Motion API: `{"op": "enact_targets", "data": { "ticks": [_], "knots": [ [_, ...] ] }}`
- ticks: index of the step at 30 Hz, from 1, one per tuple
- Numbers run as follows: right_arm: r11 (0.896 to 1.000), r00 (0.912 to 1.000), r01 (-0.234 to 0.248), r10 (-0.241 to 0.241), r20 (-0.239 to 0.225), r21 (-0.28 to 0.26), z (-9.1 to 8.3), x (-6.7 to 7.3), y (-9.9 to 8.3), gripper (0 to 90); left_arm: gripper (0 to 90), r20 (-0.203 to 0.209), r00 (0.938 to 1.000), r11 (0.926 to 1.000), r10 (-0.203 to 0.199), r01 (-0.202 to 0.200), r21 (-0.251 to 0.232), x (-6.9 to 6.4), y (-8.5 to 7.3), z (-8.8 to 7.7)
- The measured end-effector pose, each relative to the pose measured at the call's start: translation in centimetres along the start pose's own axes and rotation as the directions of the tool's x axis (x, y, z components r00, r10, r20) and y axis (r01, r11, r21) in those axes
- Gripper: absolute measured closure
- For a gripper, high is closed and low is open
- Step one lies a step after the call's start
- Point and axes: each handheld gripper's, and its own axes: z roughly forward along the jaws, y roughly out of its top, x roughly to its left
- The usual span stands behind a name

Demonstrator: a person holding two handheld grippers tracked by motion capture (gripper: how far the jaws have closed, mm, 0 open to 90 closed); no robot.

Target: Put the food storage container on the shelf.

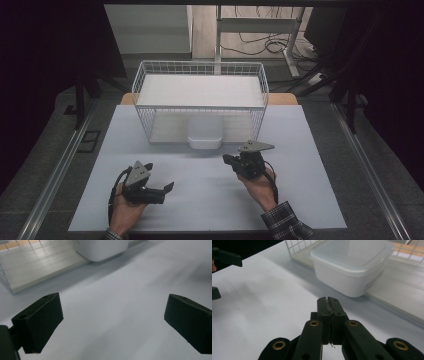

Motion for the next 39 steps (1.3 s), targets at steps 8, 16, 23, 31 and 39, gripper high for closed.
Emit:
{"op": "enact_targets", "data": {
  "ticks": [8, 16, 23, 31, 39],
  "knots": [
    [0.999, 0.9997, -0.002, 0.003, -0.026, 0.032, 1.8, 0.8, -0.7, 87.8, 0.8, -0.022, 0.9991, 0.9991, 0.037, -0.038, -0.02, -0.2, -0.9, -1.0],
    [0.999, 0.9992, -0.016, 0.017, -0.037, 0.033, 3.3, 0.7, -0.2, 88.3, 0.5, -0.014, 0.9998, 0.9991, 0.017, -0.018, -0.039, 0.1, -1.3, -1.5],
    [1.0, 0.9997, -0.007, 0.008, -0.022, 0.029, 4.6, 0.5, 0.2, 88.8, 0.5, -0.006, 0.9996, 0.999, 0.028, -0.028, -0.034, 0.1, -1.6, -1.4],
    [1.0, 0.9999, -0.014, 0.014, -0.001, 0.022, 6.6, -0.1, 1.2, 88.9, 0.5, -0.005, 0.9997, 0.9989, 0.025, -0.025, -0.039, 0.2, -1.6, -1.3],
    [0.999, 0.9995, -0.027, 0.026, 0.019, 0.038, 8.6, -0.6, 2.0, 89.0, 0.8, -0.011, 0.999, 0.9988, 0.044, -0.045, -0.02, 0.1, -1.6, -1.1]
  ]
}}
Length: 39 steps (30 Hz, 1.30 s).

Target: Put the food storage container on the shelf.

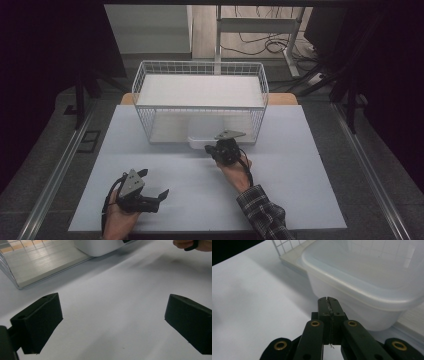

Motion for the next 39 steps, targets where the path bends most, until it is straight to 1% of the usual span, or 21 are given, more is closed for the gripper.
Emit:
{"op": "enact_targets", "data": {
  "ticks": [3, 10, 12, 16, 22, 28, 31, 34, 36, 38, 39],
  "knots": [
    [1.0, 0.9999, -0.008, 0.008, 0.007, 0.004, 0.6, -0.2, 0.3, 89.0, 1.0, -0.004, 1.0, 1.0, 0.002, -0.002, 0.004, 0.0, 0.0, 0.1],
    [1.0, 0.9996, -0.018, 0.018, 0.024, 0.006, 1.2, -0.7, 1.0, 89.0, 1.2, -0.008, 1.0, 0.9999, 0.003, -0.003, 0.015, 0.0, 0.0, 0.2],
    [1.0, 0.9991, -0.015, 0.015, 0.04, -0.001, 1.6, -1.0, 1.3, 89.0, 1.3, -0.005, 1.0, 0.9999, 0.003, -0.003, 0.017, 0.0, 0.0, 0.3],
    [1.0, 0.9979, -0.029, 0.029, 0.058, 0.001, 2.1, -1.5, 1.7, 89.0, 1.4, -0.004, 1.0, 0.9999, 0.001, -0.001, 0.015, 0.0, 0.0, 0.3],
    [1.0, 0.9963, -0.021, 0.021, 0.084, 0.002, 2.7, -2.1, 2.3, 89.0, 1.7, -0.003, 1.0, 0.9999, -0.002, 0.002, 0.017, 0.1, 0.0, 0.3],
    [1.0, 0.9962, -0.027, 0.027, 0.083, 0.002, 2.9, -2.5, 2.6, 89.0, 1.7, -0.004, 1.0, 0.9998, -0.001, 0.001, 0.018, 0.1, 0.0, 0.3],
    [1.0, 0.9955, -0.029, 0.029, 0.09, 0.0, 3.5, -2.6, 2.9, 89.0, 1.8, -0.002, 1.0, 0.9998, 0.0, 0.0, 0.018, 0.0, 0.0, 0.4],
    [1.0, 0.9951, -0.016, 0.014, 0.098, 0.012, 3.7, -2.5, 3.0, 89.0, 1.8, -0.005, 1.0, 0.9999, 0.002, -0.002, 0.015, 0.0, 0.0, 0.3],
    [1.0, 0.9965, -0.017, 0.015, 0.082, 0.015, 3.5, -2.3, 2.9, 88.7, 2.0, 0.0, 1.0, 0.9999, -0.004, 0.004, 0.011, 0.1, 0.0, 0.3],
    [1.0, 0.997, -0.003, 0.002, 0.077, 0.023, 3.2, -2.2, 2.9, 84.8, 2.0, 0.002, 0.9999, 0.9999, -0.012, 0.011, 0.01, 0.2, 0.0, 0.2],
    [1.0, 0.9975, -0.005, 0.003, 0.07, 0.026, 3.0, -2.1, 2.9, 81.8, 2.0, 0.002, 0.9999, 0.9999, -0.012, 0.011, 0.01, 0.2, 0.0, 0.2]
  ]
}}
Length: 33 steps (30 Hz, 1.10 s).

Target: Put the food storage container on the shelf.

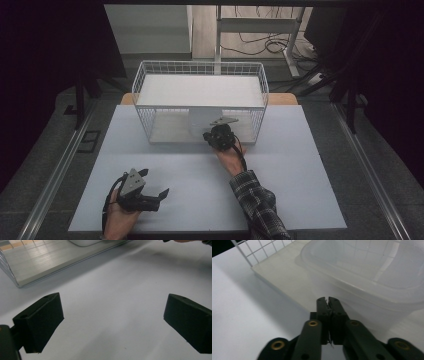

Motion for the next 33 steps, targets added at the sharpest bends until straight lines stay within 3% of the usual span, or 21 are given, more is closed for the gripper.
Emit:
{"op": "enact_targets", "data": {
  "ticks": [5, 6, 7, 9, 15, 23, 33],
  "knots": [
    [1.0, 0.9996, -0.015, 0.015, -0.025, -0.009, -1.1, 0.1, -0.1, 61.7, 1.9, 0.012, 0.9998, 0.9998, -0.014, 0.014, -0.011, 0.2, 0.0, -0.1],
    [1.0, 0.9996, -0.015, 0.015, -0.025, -0.009, -1.1, 0.1, -0.1, 61.7, 1.9, 0.012, 0.9998, 0.9998, -0.014, 0.014, -0.011, 0.2, 0.0, -0.1],
    [1.0, 0.9996, -0.01, 0.01, -0.026, 0.0, -1.4, 0.3, -0.2, 53.4, 2.1, 0.017, 0.9997, 0.9998, -0.017, 0.017, -0.012, 0.2, 0.0, -0.1],
    [1.0, 0.9992, -0.005, 0.005, -0.039, 0.014, -1.8, 0.4, -0.4, 46.8, 4.5, 0.023, 0.9996, 0.9998, -0.018, 0.018, -0.006, 0.1, 0.0, -0.1],
    [1.0, 0.9988, 0.011, -0.01, -0.049, 0.009, -3.0, 0.4, -1.0, 36.9, 5.0, 0.047, 0.9983, 0.9994, -0.034, 0.035, -0.008, 0.2, -0.1, 0.1],
    [0.999, 0.9983, 0.045, -0.045, -0.036, -0.013, -4.9, 0.5, -2.0, 25.0, 7.2, 0.085, 0.9963, 0.9999, -0.011, 0.011, 0.002, 0.2, -0.1, 0.4],
    [0.999, 0.9969, 0.046, -0.047, -0.064, -0.011, -6.4, 1.2, -2.9, 11.9, 4.6, 0.067, 0.9966, 0.9984, -0.048, 0.046, 0.032, 0.3, 0.1, 0.3]
  ]
}}
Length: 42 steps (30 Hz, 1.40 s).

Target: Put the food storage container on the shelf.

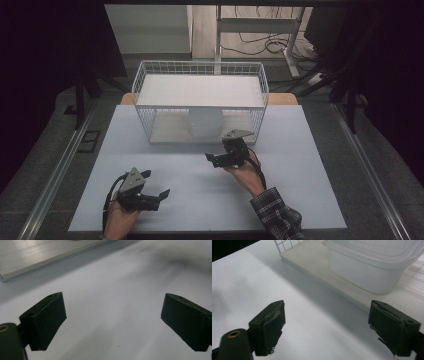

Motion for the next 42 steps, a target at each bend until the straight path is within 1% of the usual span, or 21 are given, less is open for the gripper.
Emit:
{"op": "enact_targets", "data": {
  "ticks": [2, 5, 7, 8, 10, 11, 12, 13, 14, 15, 17, 19, 22, 23, 26, 34, 42],
  "knots": [
    [1.0, 1.0, 0.002, -0.002, -0.008, -0.003, -0.4, 0.2, -0.2, 8.5, 4.1, -0.003, 1.0, 1.0, -0.004, 0.004, 0.005, 0.1, 0.0, 0.0],
    [1.0, 0.9999, 0.001, -0.001, -0.011, -0.003, -0.8, 0.4, -0.3, 6.8, 3.8, -0.002, 1.0, 0.9999, -0.009, 0.009, 0.008, 0.2, 0.0, 0.0],
    [1.0, 0.9998, -0.002, 0.002, -0.02, -0.004, -1.3, 0.6, -0.4, 4.5, 3.8, -0.001, 0.9999, 0.9999, -0.014, 0.014, 0.008, 0.2, 0.0, -0.1],
    [1.0, 0.9997, -0.003, 0.003, -0.026, -0.007, -1.8, 0.7, -0.6, 3.3, 3.8, -0.004, 0.9999, 0.9999, -0.014, 0.014, 0.009, 0.2, 0.0, -0.2],
    [1.0, 0.9995, -0.006, 0.006, -0.03, -0.016, -2.3, 0.9, -0.8, 2.4, 3.7, -0.005, 0.9999, 0.9998, -0.014, 0.014, 0.01, 0.3, 0.0, -0.3],
    [1.0, 0.9995, -0.006, 0.006, -0.03, -0.016, -2.3, 0.9, -0.8, 2.4, 3.7, -0.007, 0.9998, 0.9998, -0.018, 0.018, 0.007, 0.3, 0.1, -0.4],
    [1.0, 0.9995, -0.01, 0.009, -0.032, -0.026, -2.9, 1.0, -0.9, 2.0, 3.7, -0.007, 0.9998, 0.9998, -0.019, 0.019, 0.005, 0.3, 0.1, -0.5],
    [1.0, 0.9995, -0.01, 0.009, -0.032, -0.026, -2.9, 1.0, -0.9, 2.0, 3.5, -0.007, 0.9998, 0.9998, -0.019, 0.019, 0.005, 0.3, 0.1, -0.5],
    [1.0, 0.9993, -0.012, 0.011, -0.035, -0.029, -3.4, 1.1, -1.1, 1.4, 3.5, -0.009, 0.9998, 0.9998, -0.02, 0.02, 0.004, 0.3, 0.1, -0.7],
    [1.0, 0.9993, -0.012, 0.011, -0.035, -0.029, -3.4, 1.1, -1.1, 1.4, 3.4, -0.009, 0.9998, 0.9998, -0.02, 0.02, 0.004, 0.3, 0.1, -0.7],
    [0.999, 0.9996, -0.008, 0.007, -0.028, -0.038, -4.2, 1.2, -1.4, 1.0, 3.3, -0.014, 0.9998, 0.9998, -0.017, 0.017, 0.01, 0.3, 0.1, -0.8],
    [0.999, 0.9997, -0.006, 0.005, -0.025, -0.041, -4.5, 1.2, -1.5, 1.0, 3.1, -0.015, 0.9998, 0.9998, -0.016, 0.016, 0.012, 0.3, 0.1, -0.8],
    [0.999, 0.9999, -0.008, 0.007, -0.015, -0.049, -5.5, 1.2, -2.0, 0.9, 2.8, -0.027, 0.9996, 0.9999, -0.009, 0.009, 0.013, 0.1, 0.0, -1.1],
    [0.999, 0.9999, -0.008, 0.007, -0.015, -0.049, -5.5, 1.2, -2.0, 0.9, 2.8, -0.027, 0.9996, 0.9999, -0.009, 0.009, 0.013, 0.1, 0.0, -1.1],
    [0.999, 1.0, -0.005, 0.005, -0.005, -0.051, -6.3, 1.2, -2.7, 1.1, 2.6, -0.034, 0.9994, 0.9998, -0.012, 0.012, 0.016, 0.2, -0.3, -1.5],
    [0.998, 0.9993, 0.019, -0.018, 0.032, -0.056, -7.5, 1.5, -4.2, 0.1, 1.8, -0.056, 0.9983, 0.9997, -0.013, 0.014, 0.022, 0.2, -1.1, -2.3],
    [0.999, 0.9987, 0.036, -0.035, 0.038, -0.034, -8.3, 2.0, -5.4, 0.0, 1.0, -0.058, 0.9982, 0.9993, -0.016, 0.018, 0.032, 0.3, -1.6, -2.9]
  ]
}}
